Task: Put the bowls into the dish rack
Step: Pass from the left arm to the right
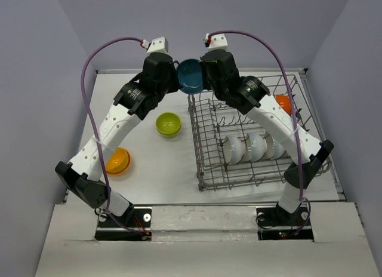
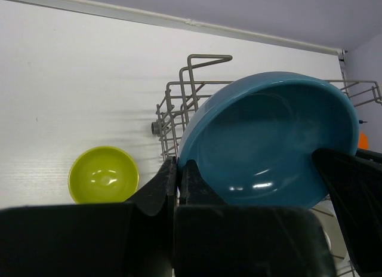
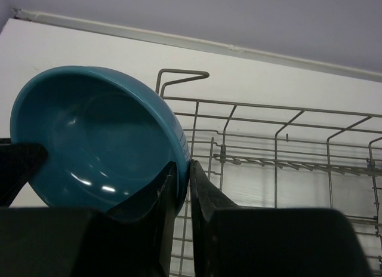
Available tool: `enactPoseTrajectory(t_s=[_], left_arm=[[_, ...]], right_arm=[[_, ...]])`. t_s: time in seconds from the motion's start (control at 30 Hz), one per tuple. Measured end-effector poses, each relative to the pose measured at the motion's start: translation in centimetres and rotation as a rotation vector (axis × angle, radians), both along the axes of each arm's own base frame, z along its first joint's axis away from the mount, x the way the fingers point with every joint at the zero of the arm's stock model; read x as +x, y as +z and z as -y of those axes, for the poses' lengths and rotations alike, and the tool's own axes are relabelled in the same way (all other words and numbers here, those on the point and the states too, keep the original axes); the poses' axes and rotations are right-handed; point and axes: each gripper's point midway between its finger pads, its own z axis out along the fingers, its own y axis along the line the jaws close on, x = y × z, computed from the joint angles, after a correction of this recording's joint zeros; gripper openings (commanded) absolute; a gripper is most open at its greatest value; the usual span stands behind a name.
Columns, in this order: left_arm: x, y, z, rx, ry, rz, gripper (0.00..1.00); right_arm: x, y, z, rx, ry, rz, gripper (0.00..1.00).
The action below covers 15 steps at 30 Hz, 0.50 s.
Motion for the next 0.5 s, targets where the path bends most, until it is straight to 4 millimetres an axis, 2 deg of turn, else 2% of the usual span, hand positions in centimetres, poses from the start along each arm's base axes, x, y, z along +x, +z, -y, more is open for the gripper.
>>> enactPoseTrajectory(t_s=[0.1, 0.17, 0.27, 0.3, 0.37, 0.5], left_arm=[[0.0, 0.1, 0.1, -0.006, -0.004, 0.001, 0.0], [-0.1, 0.2, 0.3, -0.01, -0.008, 0.005, 0.01], [-0.1, 0.2, 0.4, -0.009, -0.011, 0.005, 0.27], [-0.1, 0.2, 0.4, -0.01, -0.014, 0.007, 0.4], [0.0, 0.6, 0.6, -0.019, -0.023, 0.018, 0.59], [0.2, 1.3, 1.2, -0.039, -0.045, 0.044, 0.71]], right_arm=[[0.3, 0.2, 0.2, 0.007, -0.026, 0.016, 0.01], [0.5, 0.2, 0.3, 0.006, -0.039, 0.023, 0.01], [0.6, 0.2, 0.4, 0.004, -0.05, 0.03, 0.01], [0.7, 0.3, 0.5, 0.003, -0.053, 0.035, 0.01], [0.8, 0.4, 0.8, -0.018, -0.062, 0.043, 0.01], [1.0, 0.7, 2.1, -0.073, -0.106, 0.065, 0.01]])
